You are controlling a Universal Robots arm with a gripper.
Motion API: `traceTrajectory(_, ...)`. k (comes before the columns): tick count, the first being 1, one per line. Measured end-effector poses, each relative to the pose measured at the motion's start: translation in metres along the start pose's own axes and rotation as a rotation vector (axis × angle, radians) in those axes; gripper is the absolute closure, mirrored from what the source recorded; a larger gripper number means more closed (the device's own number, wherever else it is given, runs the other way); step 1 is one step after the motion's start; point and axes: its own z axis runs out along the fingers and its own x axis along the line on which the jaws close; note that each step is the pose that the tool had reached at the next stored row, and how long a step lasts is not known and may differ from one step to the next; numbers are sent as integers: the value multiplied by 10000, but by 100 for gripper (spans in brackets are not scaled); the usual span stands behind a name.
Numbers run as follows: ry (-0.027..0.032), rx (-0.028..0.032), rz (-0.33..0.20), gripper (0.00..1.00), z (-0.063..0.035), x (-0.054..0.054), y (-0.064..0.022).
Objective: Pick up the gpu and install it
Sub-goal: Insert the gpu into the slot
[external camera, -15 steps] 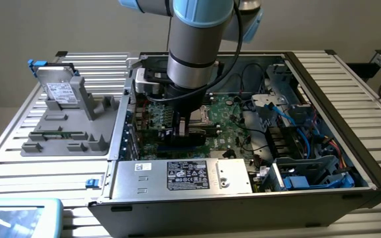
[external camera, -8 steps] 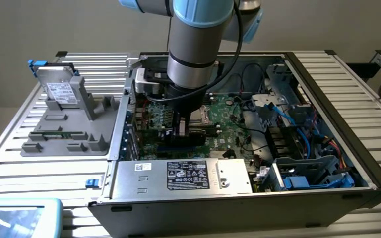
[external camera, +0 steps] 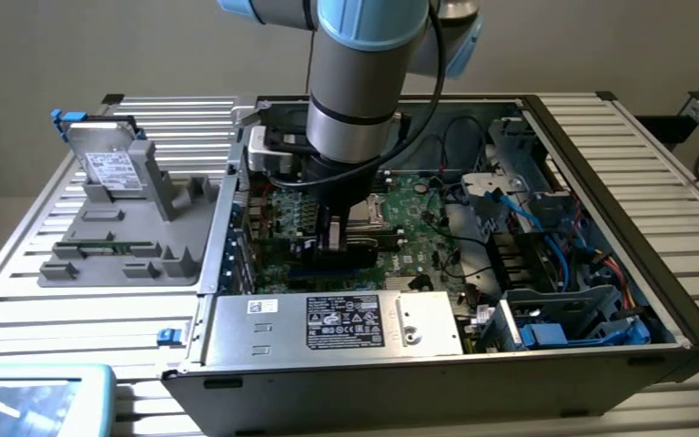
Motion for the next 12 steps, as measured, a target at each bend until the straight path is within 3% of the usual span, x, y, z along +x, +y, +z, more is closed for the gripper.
traceTrajectory(12, 24, 0, 3, 72, 34, 0, 1)
